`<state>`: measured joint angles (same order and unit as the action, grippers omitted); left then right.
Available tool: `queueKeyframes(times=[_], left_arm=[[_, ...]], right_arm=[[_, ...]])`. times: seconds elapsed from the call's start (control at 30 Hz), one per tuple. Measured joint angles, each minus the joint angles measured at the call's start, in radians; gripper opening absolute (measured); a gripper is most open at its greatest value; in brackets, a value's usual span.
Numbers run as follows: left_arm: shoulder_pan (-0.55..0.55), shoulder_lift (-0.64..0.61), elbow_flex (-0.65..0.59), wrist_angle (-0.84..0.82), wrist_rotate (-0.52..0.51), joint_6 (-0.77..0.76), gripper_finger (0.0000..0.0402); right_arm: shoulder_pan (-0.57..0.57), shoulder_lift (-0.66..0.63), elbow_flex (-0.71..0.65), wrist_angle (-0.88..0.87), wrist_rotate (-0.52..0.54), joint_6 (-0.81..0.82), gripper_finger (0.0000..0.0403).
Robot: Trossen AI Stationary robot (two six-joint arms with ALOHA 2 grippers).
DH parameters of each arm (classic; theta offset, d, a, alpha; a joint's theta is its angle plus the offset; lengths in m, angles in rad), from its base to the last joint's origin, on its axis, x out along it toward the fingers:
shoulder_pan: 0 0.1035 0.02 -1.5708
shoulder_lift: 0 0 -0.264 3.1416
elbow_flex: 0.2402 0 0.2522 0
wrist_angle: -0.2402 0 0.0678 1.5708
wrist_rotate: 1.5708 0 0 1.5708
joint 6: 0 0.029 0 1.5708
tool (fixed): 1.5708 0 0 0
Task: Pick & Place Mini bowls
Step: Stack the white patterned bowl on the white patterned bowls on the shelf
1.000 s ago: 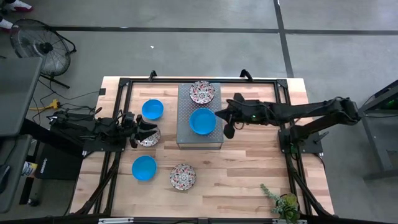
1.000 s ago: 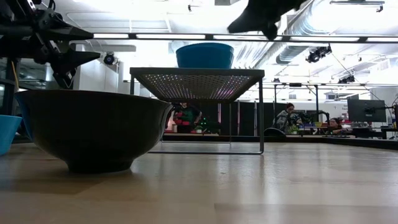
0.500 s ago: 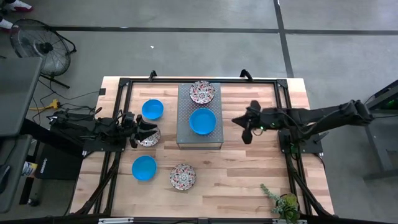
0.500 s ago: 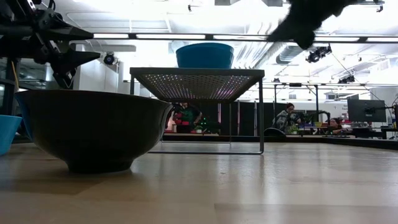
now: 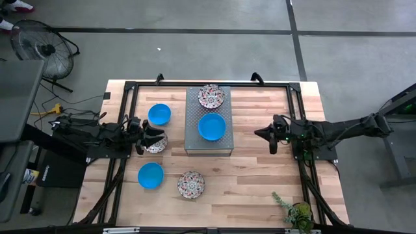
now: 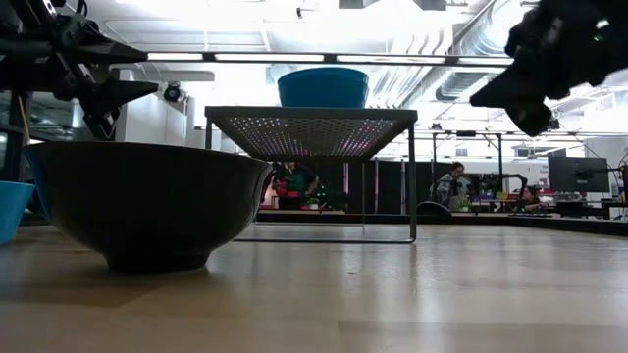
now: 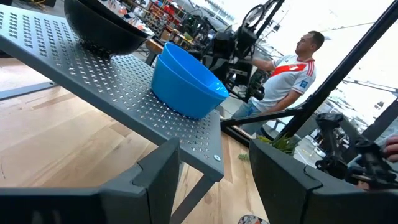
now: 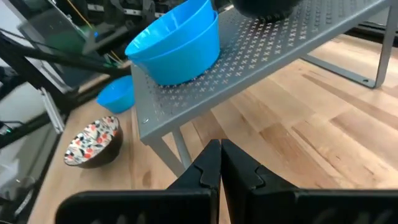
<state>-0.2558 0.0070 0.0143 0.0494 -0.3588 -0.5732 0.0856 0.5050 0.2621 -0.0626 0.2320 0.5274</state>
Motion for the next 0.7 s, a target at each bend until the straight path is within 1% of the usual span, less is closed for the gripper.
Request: queueKeyframes(times=[0.2, 0.37, 0.53, 0.7], left_arm=[[0.000, 0.000, 0.000, 0.000, 0.000, 0.000, 0.0190], [0.000, 0.000, 0.000, 0.000, 0.000, 0.000, 0.0190], [0.000, 0.000, 0.000, 0.000, 0.000, 0.000, 0.0190], [0.000, 0.000, 0.000, 0.000, 0.000, 0.000, 0.0190]], right_arm=[[0.000, -0.139, -0.111, 0.033, 0.000, 0.037, 0.0000], [0.000, -0.227, -0.186, 0.091, -0.013, 0.019, 0.0000], [0.000, -0.289, -0.250, 0.151, -0.079, -0.011, 0.0000], [0.000, -0.322, -0.252, 0.141, -0.185, -0.137, 0.0000]])
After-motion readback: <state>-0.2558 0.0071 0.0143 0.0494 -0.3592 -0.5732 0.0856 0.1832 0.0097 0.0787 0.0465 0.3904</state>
